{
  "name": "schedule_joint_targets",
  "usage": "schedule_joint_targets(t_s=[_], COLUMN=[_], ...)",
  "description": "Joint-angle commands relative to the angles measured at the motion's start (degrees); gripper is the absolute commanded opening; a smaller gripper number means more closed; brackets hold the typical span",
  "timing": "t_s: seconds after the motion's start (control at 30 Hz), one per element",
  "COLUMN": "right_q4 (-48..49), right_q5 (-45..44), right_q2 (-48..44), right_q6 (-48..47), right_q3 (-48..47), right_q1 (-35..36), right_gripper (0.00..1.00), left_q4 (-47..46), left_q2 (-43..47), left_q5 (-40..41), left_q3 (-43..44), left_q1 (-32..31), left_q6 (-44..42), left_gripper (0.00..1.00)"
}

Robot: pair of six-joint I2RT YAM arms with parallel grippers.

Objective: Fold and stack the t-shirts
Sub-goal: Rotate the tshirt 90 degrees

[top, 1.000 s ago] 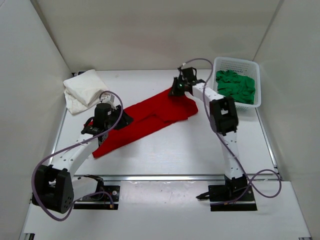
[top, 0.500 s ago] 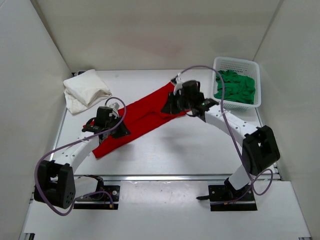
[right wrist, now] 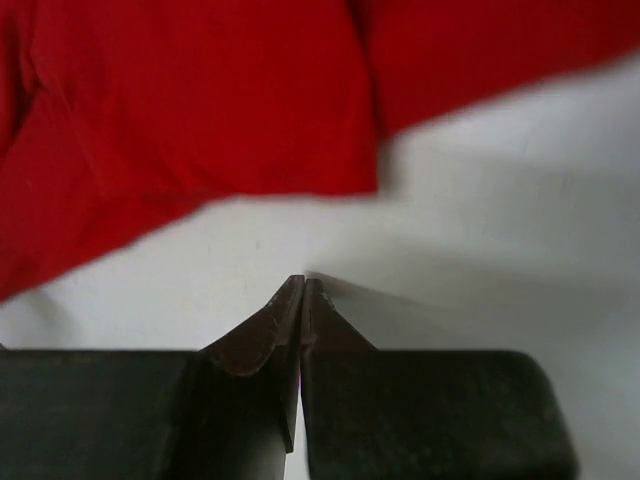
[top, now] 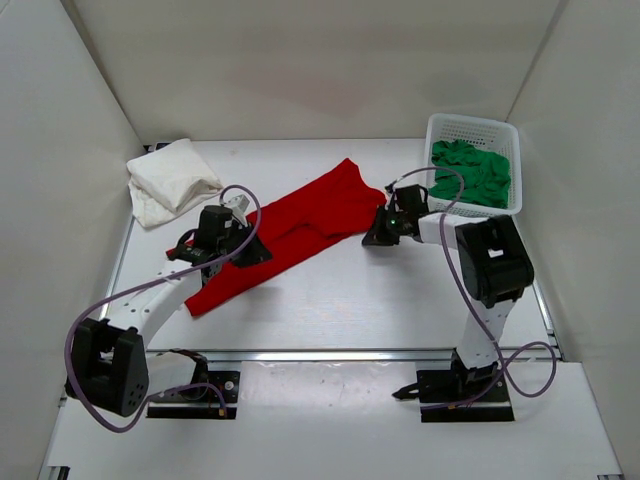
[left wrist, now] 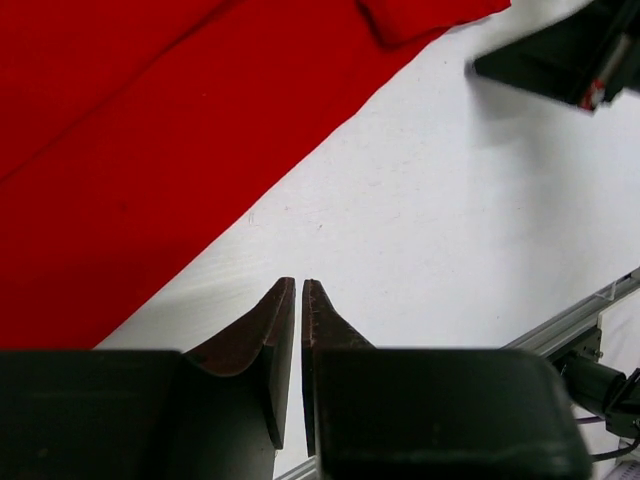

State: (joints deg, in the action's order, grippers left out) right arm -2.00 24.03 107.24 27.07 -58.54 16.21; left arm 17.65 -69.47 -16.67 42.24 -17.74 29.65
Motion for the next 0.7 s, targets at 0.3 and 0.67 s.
schedule_joint_targets(t_s=[0.3, 0.67], right_q4=[-19.5, 1.4], right_q5=[-0.1, 1.5], right_q2=[29.8, -3.3], right_q6=[-3.7, 3.0], right_q3=[-53.5, -8.0], right_q1=[-1.4, 8.9], right_gripper=[0.00, 0.33], left_q4=[0.4, 0.8], left_q2=[-8.1, -4.4], left_q5=[-3.5, -1.8], left_q3=[9.3, 10.9], left_q1=[-4.8, 2.1], left_q6=[1.3, 2.0], left_gripper=[0.25, 0.31])
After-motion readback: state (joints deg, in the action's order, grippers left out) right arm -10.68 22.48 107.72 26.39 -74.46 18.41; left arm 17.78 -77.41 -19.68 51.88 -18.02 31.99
